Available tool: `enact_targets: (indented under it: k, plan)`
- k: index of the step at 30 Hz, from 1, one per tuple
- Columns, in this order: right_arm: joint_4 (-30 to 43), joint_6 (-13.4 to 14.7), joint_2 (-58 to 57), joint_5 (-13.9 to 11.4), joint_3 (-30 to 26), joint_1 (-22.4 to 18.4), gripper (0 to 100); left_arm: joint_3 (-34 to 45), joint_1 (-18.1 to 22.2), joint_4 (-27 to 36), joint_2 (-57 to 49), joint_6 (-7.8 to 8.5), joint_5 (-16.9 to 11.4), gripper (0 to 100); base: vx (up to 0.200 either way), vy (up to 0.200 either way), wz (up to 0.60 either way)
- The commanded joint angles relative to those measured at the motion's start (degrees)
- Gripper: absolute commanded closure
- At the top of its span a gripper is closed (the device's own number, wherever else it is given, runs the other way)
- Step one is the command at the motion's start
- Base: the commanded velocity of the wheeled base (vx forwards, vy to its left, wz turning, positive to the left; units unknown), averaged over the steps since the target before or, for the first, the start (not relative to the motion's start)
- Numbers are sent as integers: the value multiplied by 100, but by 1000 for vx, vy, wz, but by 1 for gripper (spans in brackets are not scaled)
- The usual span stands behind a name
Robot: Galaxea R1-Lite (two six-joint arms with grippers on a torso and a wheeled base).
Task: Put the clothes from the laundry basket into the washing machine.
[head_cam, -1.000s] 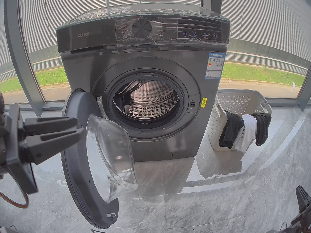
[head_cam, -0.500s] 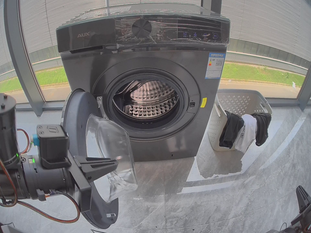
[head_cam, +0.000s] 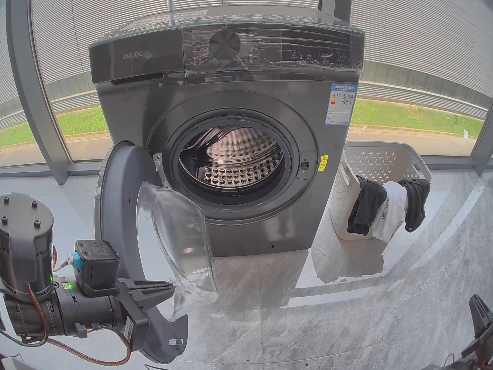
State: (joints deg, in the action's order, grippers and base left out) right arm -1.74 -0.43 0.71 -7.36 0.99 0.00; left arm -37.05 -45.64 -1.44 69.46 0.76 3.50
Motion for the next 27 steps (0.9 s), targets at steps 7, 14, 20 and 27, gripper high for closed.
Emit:
enact_targets:
  k: [7, 14, 20, 27]
  plan:
    - [-1, -1, -71, -2, -55, 0, 100, 286, 460, 56, -240, -93, 248, 100, 0, 0, 0]
    - [-1, -1, -71, -2, -55, 0, 100, 549, 758, 56, -434, -111, 485, 100, 0, 0, 0]
    - [-1, -10, -71, -2, -55, 0, 100, 716, 996, 65, -680, -120, 529, 100, 0, 0, 0]
    - [-1, -10, -71, -2, -55, 0, 100, 945, 1418, 65, -943, -120, 529, 100, 0, 0, 0]
